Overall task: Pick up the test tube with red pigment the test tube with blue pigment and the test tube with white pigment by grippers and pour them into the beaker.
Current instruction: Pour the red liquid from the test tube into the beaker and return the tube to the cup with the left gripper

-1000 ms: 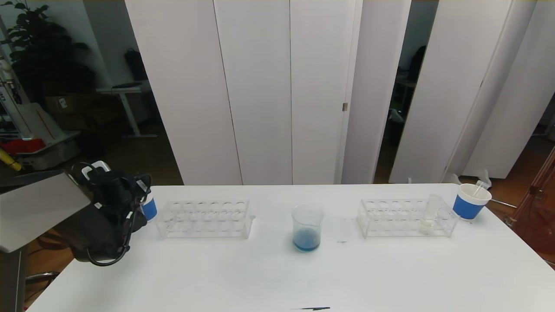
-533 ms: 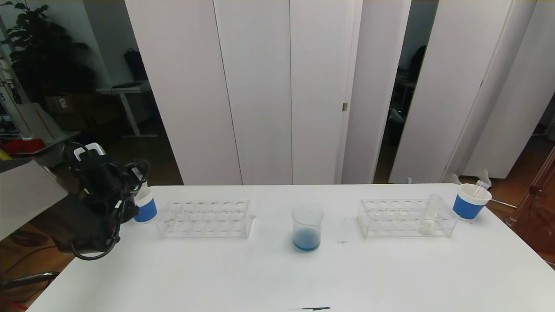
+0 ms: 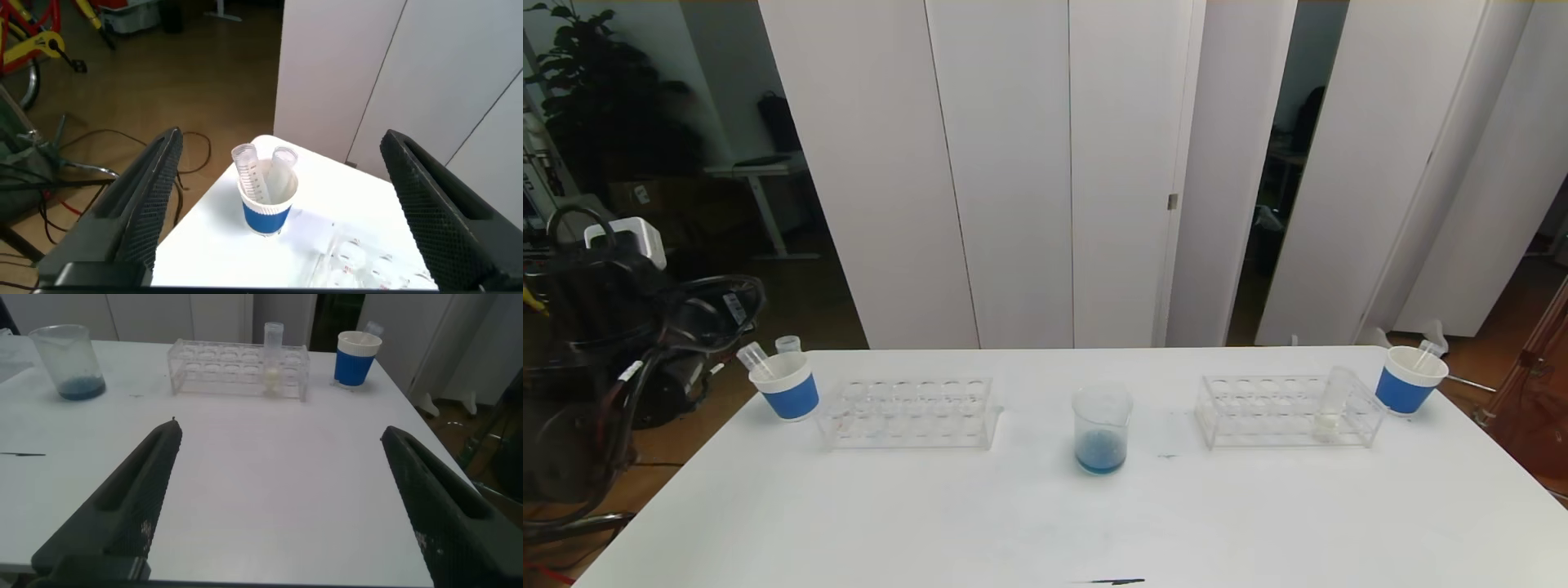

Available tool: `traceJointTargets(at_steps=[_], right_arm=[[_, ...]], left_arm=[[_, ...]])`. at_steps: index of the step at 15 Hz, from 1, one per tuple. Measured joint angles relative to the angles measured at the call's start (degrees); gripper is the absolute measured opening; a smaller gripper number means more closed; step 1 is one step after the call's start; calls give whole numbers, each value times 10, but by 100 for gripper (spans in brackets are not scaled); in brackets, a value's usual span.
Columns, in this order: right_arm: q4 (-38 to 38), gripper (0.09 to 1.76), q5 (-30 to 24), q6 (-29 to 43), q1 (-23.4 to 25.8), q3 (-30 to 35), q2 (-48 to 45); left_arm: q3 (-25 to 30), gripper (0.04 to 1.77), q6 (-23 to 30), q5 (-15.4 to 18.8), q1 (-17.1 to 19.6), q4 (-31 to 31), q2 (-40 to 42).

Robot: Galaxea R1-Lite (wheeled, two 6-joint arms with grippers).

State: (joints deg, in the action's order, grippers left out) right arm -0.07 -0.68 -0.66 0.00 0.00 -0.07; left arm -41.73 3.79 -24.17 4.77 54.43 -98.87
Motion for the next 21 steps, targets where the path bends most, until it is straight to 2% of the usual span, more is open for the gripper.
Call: traceJointTargets(at_steps=[4, 9, 15, 18, 21], right_arm=[[0, 175, 0, 0, 0, 0, 0], [0, 175, 0, 0, 0, 0, 0], [0, 175, 0, 0, 0, 0, 0], [0, 175, 0, 0, 0, 0, 0], [0, 175, 0, 0, 0, 0, 0]], left_arm=[[38, 173, -9, 9, -34, -174, 162], [84, 173, -28, 83, -51, -377, 401], [130, 173, -53, 121, -53, -600, 687], [173, 173, -55, 139, -61, -651, 791], [240, 173, -57, 153, -61, -649, 848]])
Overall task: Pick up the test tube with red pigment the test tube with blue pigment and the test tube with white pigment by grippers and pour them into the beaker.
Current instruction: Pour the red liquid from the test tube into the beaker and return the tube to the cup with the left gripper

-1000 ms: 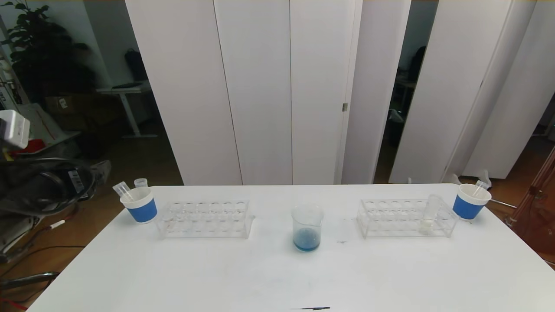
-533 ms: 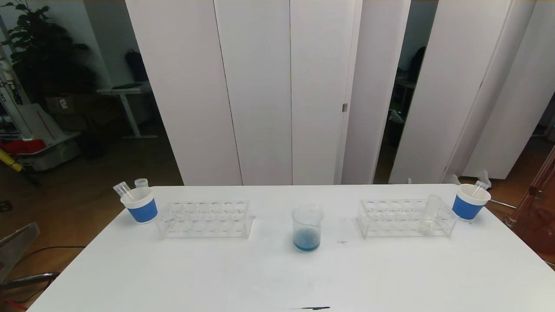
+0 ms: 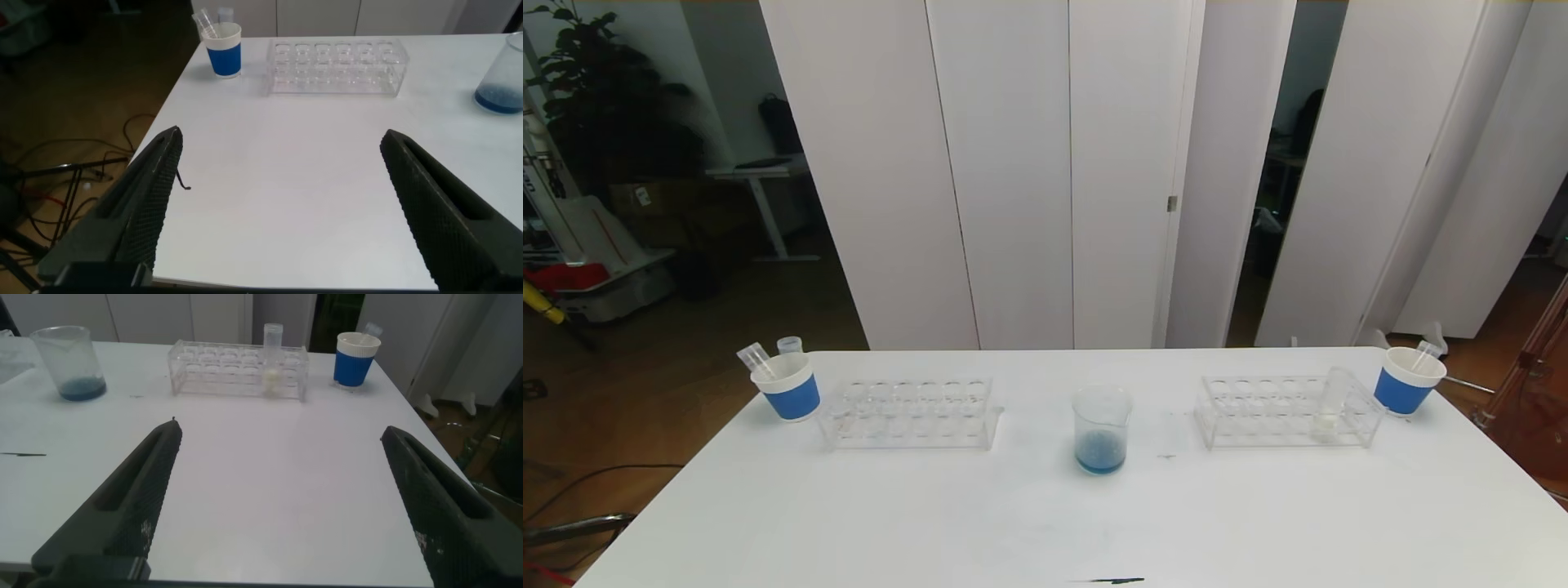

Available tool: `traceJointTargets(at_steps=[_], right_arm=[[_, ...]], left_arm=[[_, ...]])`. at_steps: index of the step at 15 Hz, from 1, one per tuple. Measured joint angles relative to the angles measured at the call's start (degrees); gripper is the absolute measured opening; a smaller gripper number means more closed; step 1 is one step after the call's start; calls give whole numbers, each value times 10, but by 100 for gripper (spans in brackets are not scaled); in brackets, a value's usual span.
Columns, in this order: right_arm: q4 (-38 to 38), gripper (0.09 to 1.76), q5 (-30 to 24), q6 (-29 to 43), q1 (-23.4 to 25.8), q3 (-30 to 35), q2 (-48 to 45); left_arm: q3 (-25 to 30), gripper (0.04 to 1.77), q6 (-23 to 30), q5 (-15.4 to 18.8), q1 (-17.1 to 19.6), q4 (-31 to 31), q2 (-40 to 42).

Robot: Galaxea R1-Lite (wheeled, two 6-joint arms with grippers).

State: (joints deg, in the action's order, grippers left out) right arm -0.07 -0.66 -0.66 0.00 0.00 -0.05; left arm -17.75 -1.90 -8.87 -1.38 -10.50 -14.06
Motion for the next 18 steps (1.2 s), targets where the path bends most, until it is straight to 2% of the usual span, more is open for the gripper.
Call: traceJointTargets(at_steps=[3, 5, 13, 18], right_arm=[[0, 175, 0, 0, 0, 0, 0], [0, 175, 0, 0, 0, 0, 0], [0, 175, 0, 0, 0, 0, 0], [0, 175, 0, 0, 0, 0, 0]], left_arm=[[56, 173, 0, 59, 8, 2, 65], [93, 173, 2, 78, 10, 9, 107], [167, 173, -3, 89, 12, 98, 141], [176, 173, 5, 88, 12, 104, 142]])
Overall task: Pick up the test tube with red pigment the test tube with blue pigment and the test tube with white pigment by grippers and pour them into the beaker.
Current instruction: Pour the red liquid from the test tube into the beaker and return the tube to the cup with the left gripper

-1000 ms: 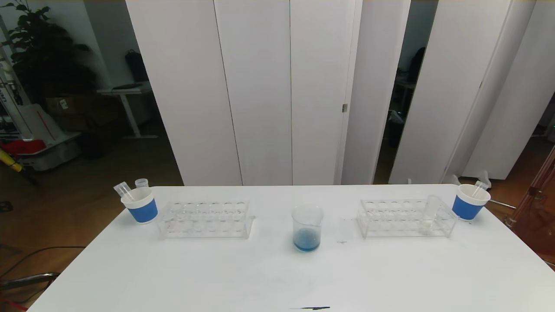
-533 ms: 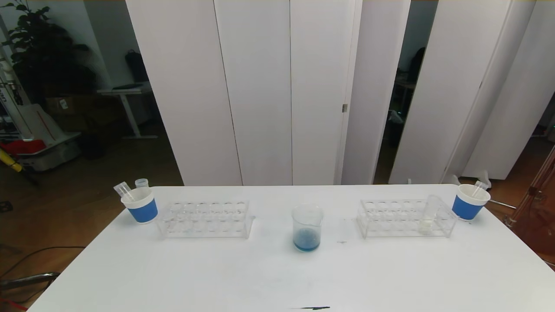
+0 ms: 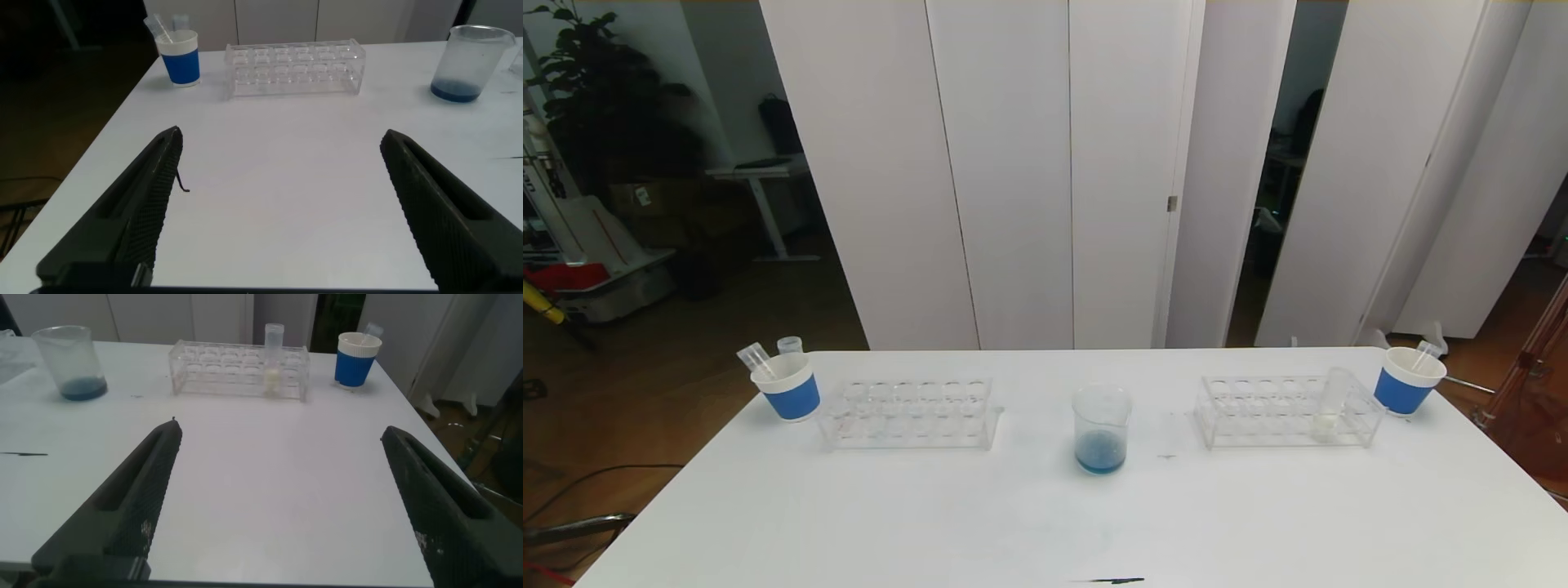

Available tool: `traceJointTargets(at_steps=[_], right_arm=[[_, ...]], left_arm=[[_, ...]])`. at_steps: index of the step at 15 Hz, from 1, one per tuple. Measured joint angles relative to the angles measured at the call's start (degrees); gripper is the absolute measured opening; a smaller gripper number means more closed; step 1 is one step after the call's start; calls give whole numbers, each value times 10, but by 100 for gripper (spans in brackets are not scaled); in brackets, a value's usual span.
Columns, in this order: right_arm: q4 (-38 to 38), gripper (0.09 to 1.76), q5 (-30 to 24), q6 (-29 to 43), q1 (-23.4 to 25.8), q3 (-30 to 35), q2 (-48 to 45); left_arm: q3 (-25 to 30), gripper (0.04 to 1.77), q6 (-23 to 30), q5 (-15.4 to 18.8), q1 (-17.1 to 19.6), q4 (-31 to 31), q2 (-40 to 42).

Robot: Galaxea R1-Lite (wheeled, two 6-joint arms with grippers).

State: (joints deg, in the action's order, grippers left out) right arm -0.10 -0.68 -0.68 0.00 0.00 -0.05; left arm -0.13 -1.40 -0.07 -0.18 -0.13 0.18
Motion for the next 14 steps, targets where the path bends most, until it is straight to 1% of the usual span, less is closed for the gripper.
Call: traceJointTargets(at_steps=[14], right_arm=[[0, 175, 2, 1, 0, 0, 0]], left_arm=[[0, 173, 0, 0, 0, 0, 0]])
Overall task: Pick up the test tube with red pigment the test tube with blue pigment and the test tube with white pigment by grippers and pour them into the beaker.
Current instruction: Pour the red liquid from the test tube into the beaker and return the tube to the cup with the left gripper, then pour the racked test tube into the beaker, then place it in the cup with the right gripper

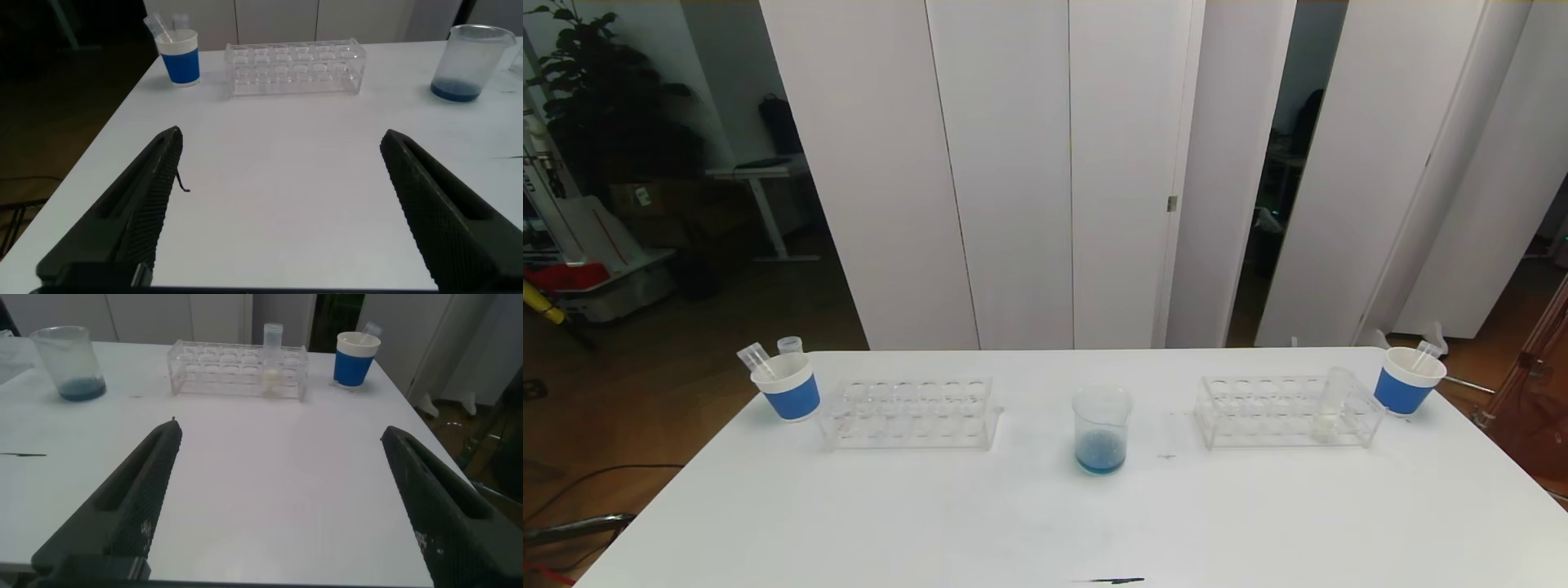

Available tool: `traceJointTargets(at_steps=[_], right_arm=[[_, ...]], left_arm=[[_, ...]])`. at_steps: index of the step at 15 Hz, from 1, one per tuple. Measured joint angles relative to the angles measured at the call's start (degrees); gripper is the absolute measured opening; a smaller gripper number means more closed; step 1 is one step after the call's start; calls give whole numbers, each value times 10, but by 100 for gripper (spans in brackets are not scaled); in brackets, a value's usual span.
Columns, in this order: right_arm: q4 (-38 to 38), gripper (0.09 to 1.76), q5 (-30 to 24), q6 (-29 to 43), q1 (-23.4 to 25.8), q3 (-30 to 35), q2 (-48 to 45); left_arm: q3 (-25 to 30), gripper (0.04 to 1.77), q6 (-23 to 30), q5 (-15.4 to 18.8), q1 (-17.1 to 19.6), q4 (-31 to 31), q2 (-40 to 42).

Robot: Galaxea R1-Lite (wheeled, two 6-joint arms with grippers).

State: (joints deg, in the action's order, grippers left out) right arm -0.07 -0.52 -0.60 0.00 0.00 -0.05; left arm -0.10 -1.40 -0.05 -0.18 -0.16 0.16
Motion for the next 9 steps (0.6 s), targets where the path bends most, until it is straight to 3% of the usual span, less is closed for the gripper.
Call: traceJointTargets(at_steps=[5, 9], right_arm=[[12, 175, 12, 0, 1, -34, 0], [71, 175, 16, -1, 3, -153, 23]], left_arm=[[0, 173, 0, 0, 0, 0, 0], [0, 173, 0, 0, 0, 0, 0]])
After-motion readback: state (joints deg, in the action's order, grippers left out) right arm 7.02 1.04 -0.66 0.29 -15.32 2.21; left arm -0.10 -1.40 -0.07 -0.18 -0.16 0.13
